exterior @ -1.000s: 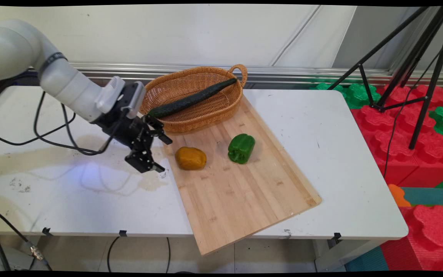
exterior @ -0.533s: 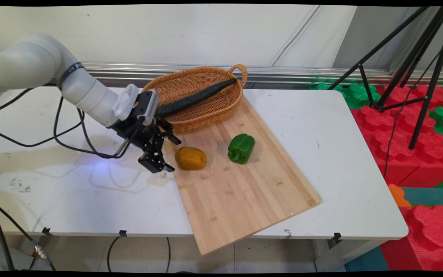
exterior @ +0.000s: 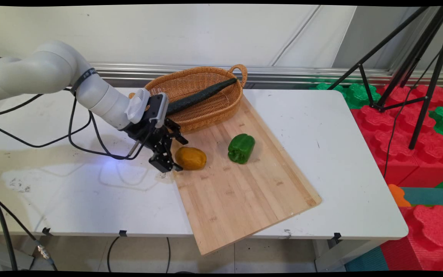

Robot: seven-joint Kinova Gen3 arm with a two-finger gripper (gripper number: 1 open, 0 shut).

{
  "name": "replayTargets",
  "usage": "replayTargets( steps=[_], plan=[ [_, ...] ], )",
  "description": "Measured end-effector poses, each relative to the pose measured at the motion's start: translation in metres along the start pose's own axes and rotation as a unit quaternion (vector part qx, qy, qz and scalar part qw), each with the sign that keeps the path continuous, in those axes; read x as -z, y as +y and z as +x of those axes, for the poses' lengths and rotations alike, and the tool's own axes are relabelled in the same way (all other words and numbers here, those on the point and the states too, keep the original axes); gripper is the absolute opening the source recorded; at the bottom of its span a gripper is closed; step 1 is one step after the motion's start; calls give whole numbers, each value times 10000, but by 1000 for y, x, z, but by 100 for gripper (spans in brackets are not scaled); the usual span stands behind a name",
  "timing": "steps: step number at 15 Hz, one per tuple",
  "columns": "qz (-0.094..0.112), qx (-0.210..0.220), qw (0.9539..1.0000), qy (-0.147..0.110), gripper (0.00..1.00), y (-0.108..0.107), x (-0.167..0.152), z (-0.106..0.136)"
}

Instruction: Pick up the potato from the cutting board, then place the picked object in the vegetable basket

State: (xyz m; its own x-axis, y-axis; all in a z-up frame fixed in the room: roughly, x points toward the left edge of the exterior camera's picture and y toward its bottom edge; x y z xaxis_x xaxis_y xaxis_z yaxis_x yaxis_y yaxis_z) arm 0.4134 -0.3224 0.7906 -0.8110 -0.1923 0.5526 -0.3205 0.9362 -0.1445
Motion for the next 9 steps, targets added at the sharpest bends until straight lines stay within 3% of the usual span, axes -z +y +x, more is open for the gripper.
replayTargets(
  steps=[1,2,9],
  plan=[
    [-1,6,10000,2,100,0,-2,0],
    [1,14,10000,8,0,0,-3,0],
    [18,53,10000,35,0,-1,-7,1]
  ],
)
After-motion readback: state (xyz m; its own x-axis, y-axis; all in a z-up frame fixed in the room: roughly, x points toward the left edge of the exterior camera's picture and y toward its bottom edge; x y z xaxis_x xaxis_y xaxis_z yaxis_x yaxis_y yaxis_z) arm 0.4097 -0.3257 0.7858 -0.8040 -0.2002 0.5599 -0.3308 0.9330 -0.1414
